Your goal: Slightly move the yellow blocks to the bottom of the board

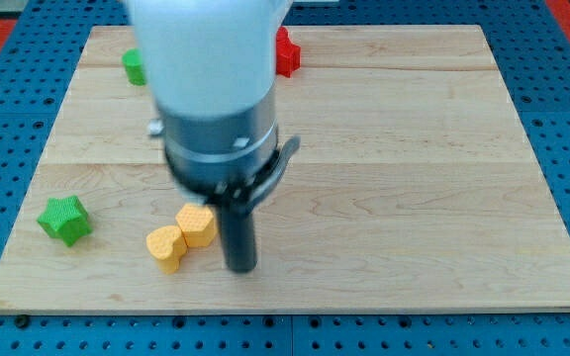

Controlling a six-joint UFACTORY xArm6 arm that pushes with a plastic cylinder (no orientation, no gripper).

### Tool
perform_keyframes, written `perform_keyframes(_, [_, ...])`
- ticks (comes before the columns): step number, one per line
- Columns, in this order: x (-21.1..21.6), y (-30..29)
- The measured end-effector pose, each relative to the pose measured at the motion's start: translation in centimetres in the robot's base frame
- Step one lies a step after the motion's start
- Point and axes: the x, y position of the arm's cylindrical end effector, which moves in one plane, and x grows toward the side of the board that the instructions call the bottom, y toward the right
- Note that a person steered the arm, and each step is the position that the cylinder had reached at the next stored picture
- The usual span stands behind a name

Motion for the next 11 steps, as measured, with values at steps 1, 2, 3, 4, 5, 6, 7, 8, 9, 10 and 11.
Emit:
perform_keyframes(1, [0.8, -7.6])
perform_keyframes(2, [0.1, -14.0])
perform_keyframes(3, [-1.2, -15.9])
perform_keyframes(4, [0.5, -13.2])
perform_keyframes(5, [2.6, -11.8])
perform_keyframes(6, [2.3, -4.5])
perform_keyframes(7, [2.1, 0.0])
perform_keyframes(8, [1.3, -3.8])
perform_keyframes(9, [2.1, -10.3])
perform_keyframes(10, [2.1, -10.2])
perform_keyframes(11, [2.1, -5.4])
